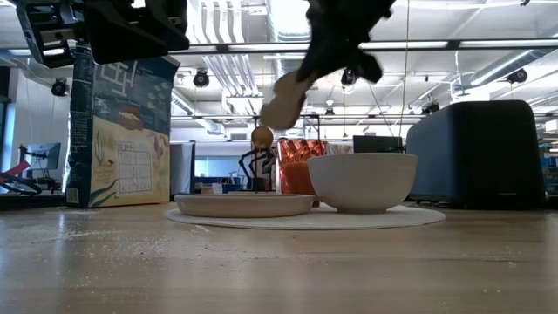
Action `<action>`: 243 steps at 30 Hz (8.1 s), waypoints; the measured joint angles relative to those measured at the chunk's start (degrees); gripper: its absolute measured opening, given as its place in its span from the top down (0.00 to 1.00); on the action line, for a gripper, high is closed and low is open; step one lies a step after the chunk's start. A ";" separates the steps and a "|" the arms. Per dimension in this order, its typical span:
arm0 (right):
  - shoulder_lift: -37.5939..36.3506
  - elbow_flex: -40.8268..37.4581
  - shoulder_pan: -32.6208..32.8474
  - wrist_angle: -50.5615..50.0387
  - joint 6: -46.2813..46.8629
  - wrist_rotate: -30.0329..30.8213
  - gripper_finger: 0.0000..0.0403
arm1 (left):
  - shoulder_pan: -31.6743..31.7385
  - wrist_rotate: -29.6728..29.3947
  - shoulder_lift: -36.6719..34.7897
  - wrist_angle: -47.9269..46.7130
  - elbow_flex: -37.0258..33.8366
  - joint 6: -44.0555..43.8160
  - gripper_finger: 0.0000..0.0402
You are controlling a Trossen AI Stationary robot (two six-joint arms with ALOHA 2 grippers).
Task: Arrange a breakfast setting
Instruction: Put the bread on the plate, then put the apple on the placemat
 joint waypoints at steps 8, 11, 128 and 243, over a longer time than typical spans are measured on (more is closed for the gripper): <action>9.22 -0.24 1.04 11.00 0.23 -0.20 0.95 | 0.00 0.12 0.00 -0.11 0.01 -0.17 0.69; 11.79 -0.24 1.08 11.30 0.23 -0.19 0.95 | 0.00 0.12 0.00 -0.26 0.01 -0.17 0.69; -2.01 -3.84 43.97 -48.03 90.28 -31.04 0.39 | 8.34 13.76 0.24 3.67 -0.01 -3.02 0.69; 6.17 -5.96 27.20 2.91 15.36 47.92 0.57 | 8.35 11.51 0.24 7.23 -0.01 -5.09 0.69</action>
